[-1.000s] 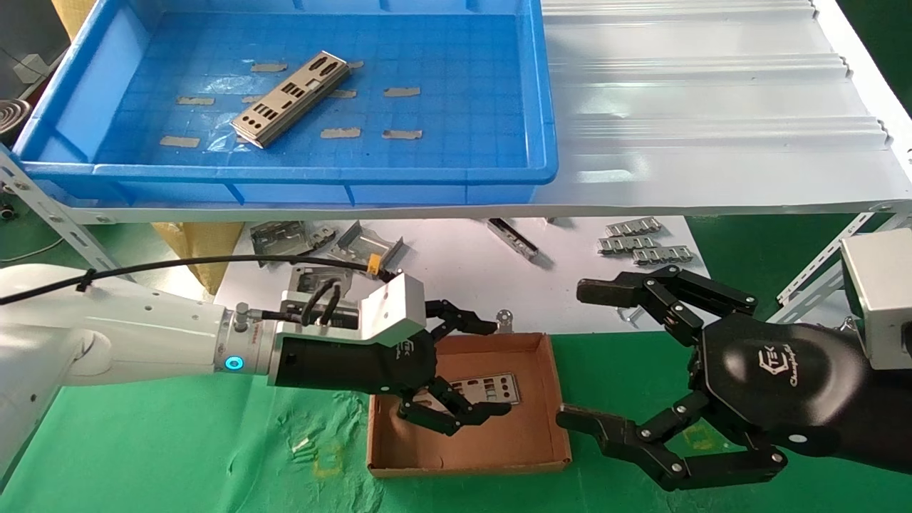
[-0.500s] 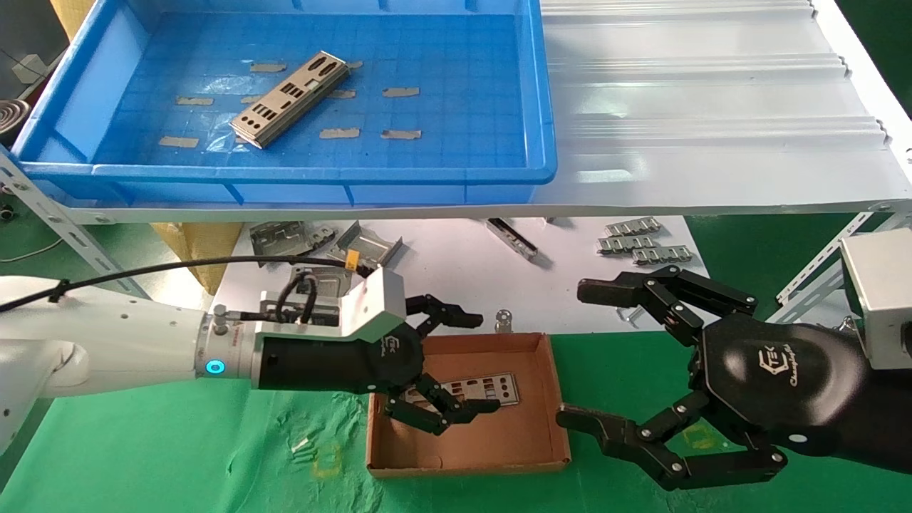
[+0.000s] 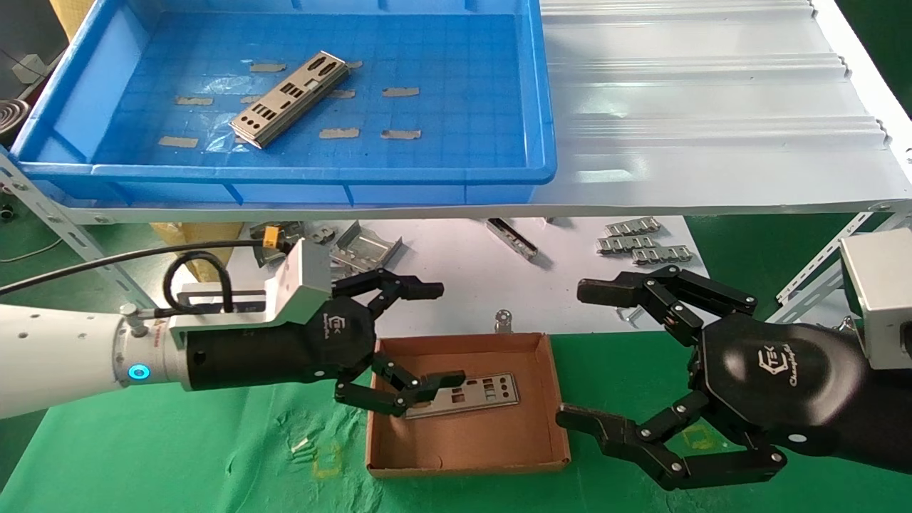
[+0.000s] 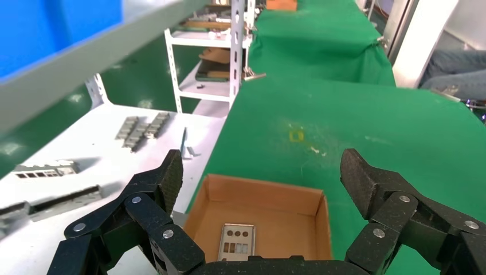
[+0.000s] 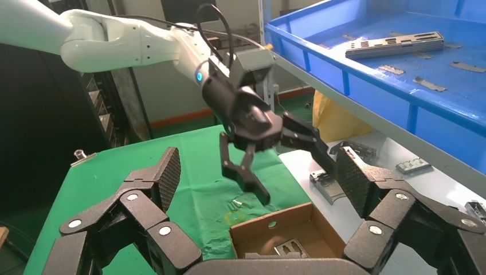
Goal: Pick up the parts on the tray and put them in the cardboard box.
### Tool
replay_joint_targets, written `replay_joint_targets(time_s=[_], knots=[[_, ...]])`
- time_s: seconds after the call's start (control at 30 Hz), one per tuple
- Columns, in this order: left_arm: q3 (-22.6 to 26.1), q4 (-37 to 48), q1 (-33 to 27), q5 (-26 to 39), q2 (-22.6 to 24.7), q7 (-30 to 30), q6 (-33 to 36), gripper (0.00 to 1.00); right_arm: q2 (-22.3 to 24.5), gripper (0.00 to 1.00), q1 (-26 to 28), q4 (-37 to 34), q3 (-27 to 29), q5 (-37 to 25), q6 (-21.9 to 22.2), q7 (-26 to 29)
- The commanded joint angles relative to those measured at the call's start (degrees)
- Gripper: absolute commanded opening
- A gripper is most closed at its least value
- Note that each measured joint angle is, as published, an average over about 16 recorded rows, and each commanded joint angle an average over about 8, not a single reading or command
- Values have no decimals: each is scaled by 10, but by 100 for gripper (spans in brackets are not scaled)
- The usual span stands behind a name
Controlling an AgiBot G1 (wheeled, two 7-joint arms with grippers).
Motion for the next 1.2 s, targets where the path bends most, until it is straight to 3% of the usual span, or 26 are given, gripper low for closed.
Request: replay_joint_targets(time_s=[0.03, 1.2], knots=[[-7, -20, 9, -9, -13, -11, 0, 100, 0, 100, 0, 0, 0, 0, 0, 0], [-132, -365, 171, -166, -233, -195, 6, 100, 0, 100, 0, 0, 0, 0, 0, 0]])
